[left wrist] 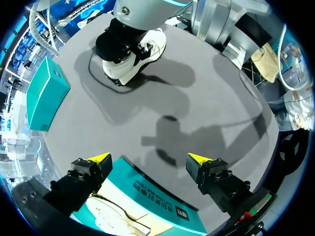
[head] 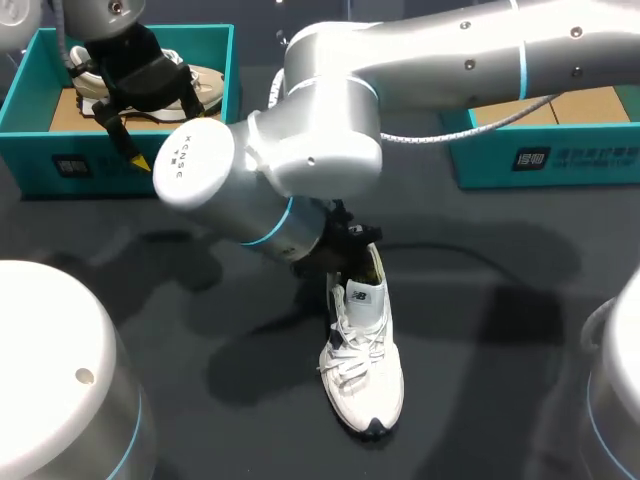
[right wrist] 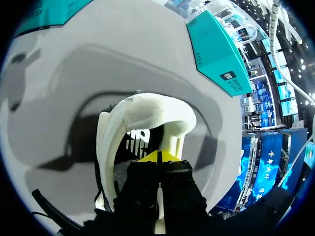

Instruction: Take the shoe out of the shoebox, open the shoe tongue, remove and reinsert the insole, then place the shoe into the shoebox

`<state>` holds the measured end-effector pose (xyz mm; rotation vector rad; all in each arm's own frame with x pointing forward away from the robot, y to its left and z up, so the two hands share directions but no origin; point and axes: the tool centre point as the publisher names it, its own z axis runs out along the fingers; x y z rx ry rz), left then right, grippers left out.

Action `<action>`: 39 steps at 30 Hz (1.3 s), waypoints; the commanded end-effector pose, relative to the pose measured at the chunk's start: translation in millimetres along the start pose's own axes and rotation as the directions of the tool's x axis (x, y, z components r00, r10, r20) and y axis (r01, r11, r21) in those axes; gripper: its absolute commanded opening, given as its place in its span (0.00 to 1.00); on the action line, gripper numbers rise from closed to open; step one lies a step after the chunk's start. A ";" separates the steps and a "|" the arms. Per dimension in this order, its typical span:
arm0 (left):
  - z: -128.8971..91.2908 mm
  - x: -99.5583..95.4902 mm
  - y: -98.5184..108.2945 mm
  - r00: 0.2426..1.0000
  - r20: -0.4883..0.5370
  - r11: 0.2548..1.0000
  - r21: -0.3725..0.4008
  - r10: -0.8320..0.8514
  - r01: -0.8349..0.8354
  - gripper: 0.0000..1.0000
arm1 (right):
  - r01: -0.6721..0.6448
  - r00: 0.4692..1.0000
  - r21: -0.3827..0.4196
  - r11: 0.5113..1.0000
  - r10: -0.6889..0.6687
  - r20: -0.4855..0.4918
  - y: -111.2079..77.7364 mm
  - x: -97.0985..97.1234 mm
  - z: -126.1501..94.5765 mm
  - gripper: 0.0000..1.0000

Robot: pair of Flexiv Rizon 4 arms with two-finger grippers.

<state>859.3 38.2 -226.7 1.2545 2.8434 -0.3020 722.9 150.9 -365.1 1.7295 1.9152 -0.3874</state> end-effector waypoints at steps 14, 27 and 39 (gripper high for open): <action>-0.4 0.3 0.0 1.000 -0.001 1.000 -0.002 0.001 -0.001 1.00 | -0.259 0.953 0.034 0.965 0.249 0.175 -5.7 12.2 52.2 0.00; -0.4 0.3 0.0 1.000 -0.001 1.000 -0.002 0.001 -0.001 1.00 | -0.227 0.956 0.073 0.971 0.237 -0.173 -9.6 35.0 49.7 0.00; -0.4 0.3 0.0 1.000 -0.001 1.000 -0.002 0.001 -0.001 1.00 | -0.126 0.915 0.119 0.985 0.162 -0.370 -4.2 47.9 44.3 0.00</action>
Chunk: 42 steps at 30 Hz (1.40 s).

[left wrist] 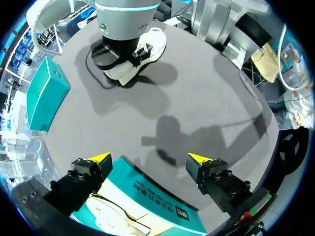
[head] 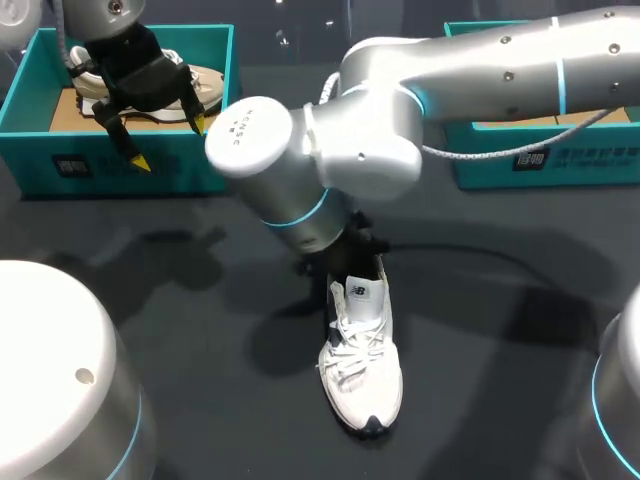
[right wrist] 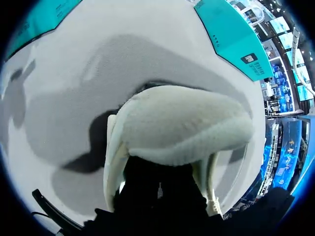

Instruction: Take the shoe out of the shoebox, open the shoe tongue, remove and reinsert the insole, then place the shoe into the shoebox

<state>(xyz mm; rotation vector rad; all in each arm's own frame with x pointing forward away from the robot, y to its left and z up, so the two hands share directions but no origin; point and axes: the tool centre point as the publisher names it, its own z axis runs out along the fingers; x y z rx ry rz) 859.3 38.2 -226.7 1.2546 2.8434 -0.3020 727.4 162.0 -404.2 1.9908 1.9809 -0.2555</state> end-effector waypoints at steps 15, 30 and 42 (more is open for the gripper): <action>-0.4 0.3 0.0 1.000 -0.001 1.000 -0.002 0.001 -0.001 1.00 | -0.143 0.989 -0.136 0.980 0.145 0.006 -13.0 -6.3 -62.6 0.00; -0.4 0.3 0.0 1.000 -0.001 1.000 -0.002 0.001 -0.001 1.00 | -0.135 0.969 -0.189 0.973 0.169 0.178 -10.1 -3.5 -47.7 0.00; -0.4 0.3 0.0 1.000 -0.001 1.000 -0.002 0.001 -0.001 1.00 | -0.203 0.913 -0.183 0.962 0.254 0.320 -17.0 -12.8 -14.1 0.00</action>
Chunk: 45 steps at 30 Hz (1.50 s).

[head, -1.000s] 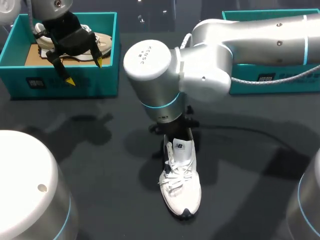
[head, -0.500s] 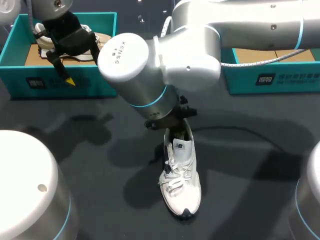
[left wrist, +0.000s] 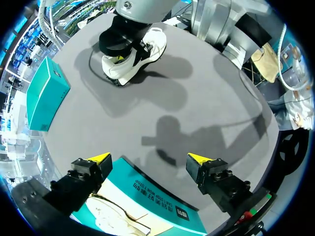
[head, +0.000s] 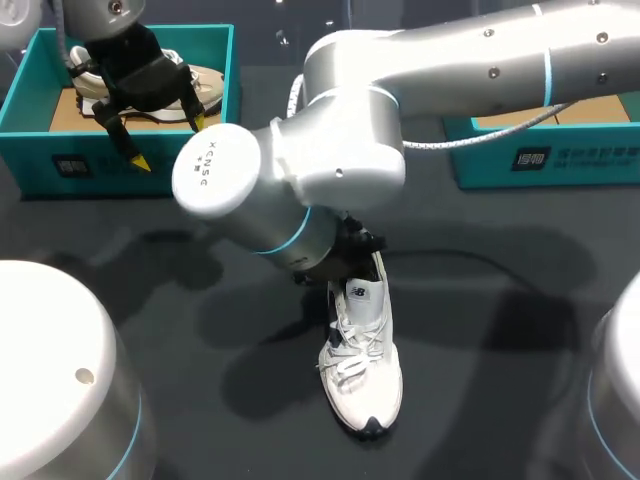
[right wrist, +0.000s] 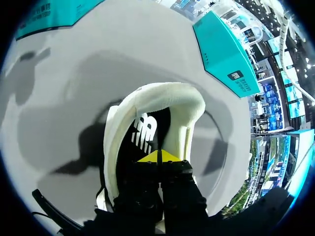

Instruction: Take the shoe out of the shoebox, open the shoe tongue, remove and reinsert the insole, then place the shoe into the shoebox

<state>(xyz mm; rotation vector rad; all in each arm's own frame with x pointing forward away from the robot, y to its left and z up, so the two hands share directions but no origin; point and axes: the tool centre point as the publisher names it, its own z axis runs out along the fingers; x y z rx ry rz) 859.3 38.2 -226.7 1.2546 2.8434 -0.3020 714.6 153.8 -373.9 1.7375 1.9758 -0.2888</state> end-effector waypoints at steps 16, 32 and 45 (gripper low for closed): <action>-0.4 0.3 0.0 1.000 -0.001 1.000 -0.002 0.001 -0.001 1.00 | -0.276 0.951 0.225 0.935 0.299 -0.078 -32.6 32.3 47.2 0.00; -0.4 0.3 0.0 1.000 -0.001 1.000 -0.002 0.001 -0.001 1.00 | -0.324 0.940 0.007 0.946 0.322 -0.115 3.3 17.6 -26.3 0.00; -0.4 0.3 0.0 1.000 -0.001 1.000 -0.002 0.001 -0.001 1.00 | -0.354 0.931 -0.139 0.925 0.336 -0.139 23.8 34.3 -5.5 0.00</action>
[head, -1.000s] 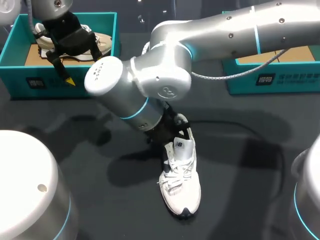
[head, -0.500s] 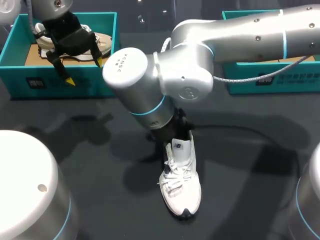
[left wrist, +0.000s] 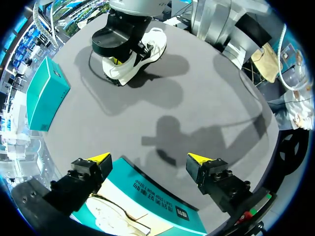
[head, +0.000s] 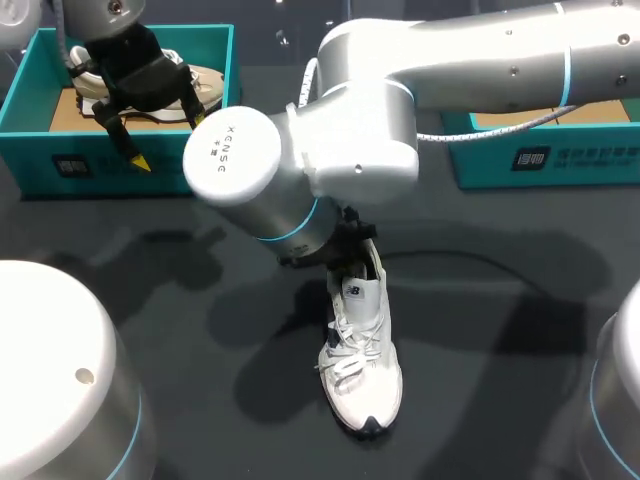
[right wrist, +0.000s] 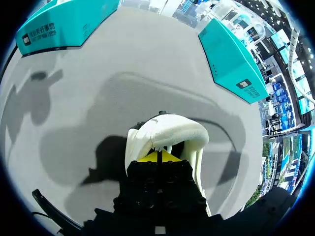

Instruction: Take the shoe out of the shoebox, open the shoe tongue, remove and reinsert the insole, then place the shoe into the shoebox

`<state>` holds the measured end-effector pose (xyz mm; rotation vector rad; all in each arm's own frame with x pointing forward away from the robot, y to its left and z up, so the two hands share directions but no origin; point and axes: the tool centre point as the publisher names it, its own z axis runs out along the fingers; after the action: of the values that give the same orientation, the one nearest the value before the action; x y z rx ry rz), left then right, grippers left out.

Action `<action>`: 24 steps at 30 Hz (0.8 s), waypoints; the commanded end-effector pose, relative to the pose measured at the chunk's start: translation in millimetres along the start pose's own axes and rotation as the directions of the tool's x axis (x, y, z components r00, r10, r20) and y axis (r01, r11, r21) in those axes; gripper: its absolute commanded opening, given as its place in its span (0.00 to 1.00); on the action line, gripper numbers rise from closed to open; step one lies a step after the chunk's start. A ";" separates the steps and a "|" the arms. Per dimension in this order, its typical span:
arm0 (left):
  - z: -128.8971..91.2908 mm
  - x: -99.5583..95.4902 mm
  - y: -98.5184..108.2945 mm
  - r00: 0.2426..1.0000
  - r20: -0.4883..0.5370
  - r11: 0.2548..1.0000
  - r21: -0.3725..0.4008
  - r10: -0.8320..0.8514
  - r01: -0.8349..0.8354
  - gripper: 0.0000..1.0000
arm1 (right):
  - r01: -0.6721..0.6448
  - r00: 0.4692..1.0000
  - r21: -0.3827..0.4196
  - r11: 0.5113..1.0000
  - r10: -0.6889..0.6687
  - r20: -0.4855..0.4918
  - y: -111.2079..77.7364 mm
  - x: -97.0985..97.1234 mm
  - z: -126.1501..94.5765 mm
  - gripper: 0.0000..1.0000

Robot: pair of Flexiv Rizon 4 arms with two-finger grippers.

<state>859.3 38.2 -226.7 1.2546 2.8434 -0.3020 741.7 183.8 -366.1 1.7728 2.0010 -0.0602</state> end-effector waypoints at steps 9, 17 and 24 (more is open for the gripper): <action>-0.4 0.3 0.0 1.000 -0.001 1.000 -0.002 0.001 -0.001 1.00 | -0.330 0.941 -0.104 0.938 0.335 0.042 -14.7 3.4 15.6 0.00; -0.4 0.3 0.0 1.000 -0.001 1.000 -0.002 0.001 -0.001 1.00 | -0.399 0.917 0.036 0.916 0.398 0.017 -55.4 9.7 60.9 0.00; -0.4 0.3 0.0 1.000 -0.001 1.000 -0.002 0.001 -0.001 1.00 | -0.461 0.881 0.174 0.870 0.472 -0.025 -100.5 17.0 72.4 0.00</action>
<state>859.2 38.2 -226.7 1.2547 2.8433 -0.3021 697.7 173.4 -407.7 1.9019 2.0812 -0.1800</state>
